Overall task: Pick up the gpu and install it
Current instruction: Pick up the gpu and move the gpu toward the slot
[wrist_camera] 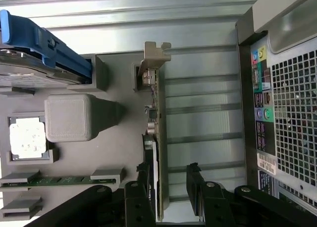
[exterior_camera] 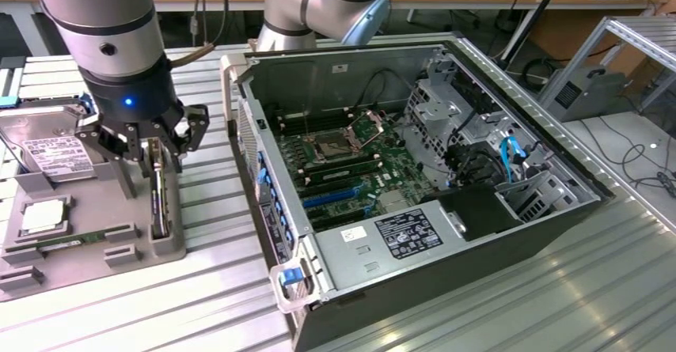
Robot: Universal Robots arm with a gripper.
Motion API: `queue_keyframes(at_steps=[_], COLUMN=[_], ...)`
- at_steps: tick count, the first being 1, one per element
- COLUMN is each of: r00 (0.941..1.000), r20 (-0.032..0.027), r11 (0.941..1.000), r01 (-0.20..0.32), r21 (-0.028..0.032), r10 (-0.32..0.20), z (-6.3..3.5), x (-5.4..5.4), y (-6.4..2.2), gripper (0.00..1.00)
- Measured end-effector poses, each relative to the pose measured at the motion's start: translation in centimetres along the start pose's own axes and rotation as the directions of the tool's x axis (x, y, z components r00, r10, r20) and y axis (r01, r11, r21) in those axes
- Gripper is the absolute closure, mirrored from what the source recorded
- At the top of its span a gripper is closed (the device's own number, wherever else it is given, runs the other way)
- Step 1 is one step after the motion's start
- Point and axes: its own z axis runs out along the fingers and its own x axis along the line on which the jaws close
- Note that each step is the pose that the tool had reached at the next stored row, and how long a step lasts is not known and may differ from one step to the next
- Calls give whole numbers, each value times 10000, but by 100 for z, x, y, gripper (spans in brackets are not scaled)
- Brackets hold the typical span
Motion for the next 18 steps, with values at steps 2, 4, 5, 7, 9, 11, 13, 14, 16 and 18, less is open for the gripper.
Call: queue_keyframes(at_steps=[2, 4, 5, 7, 9, 11, 13, 14, 16, 18], r00=[10000, 10000, 10000, 10000, 10000, 10000, 10000, 10000, 10000, 10000], r20=[1, 0, 1, -1, 1, 1, 0, 0, 0, 0], r11=[10000, 10000, 10000, 10000, 10000, 10000, 10000, 10000, 10000, 10000], r01=[0, 1, 1, -1, 0, 0, 0, 2, 1, 0], r21=[-1, 0, 0, 2, 0, 0, 0, 0, 0, 0], r10=[0, -1, -1, 1, 0, 0, 0, -2, -1, 0], z=[12, 24, 40, 54, 72, 90, 106, 120, 146, 178], x=[2, 2, 3, 15, 43, 67, 84, 88, 95, 104], y=[13, 21, 24, 24, 24, 22, 20, 19, 17, 16], gripper=[56, 56, 56, 56, 56, 56, 56, 56, 56, 56])
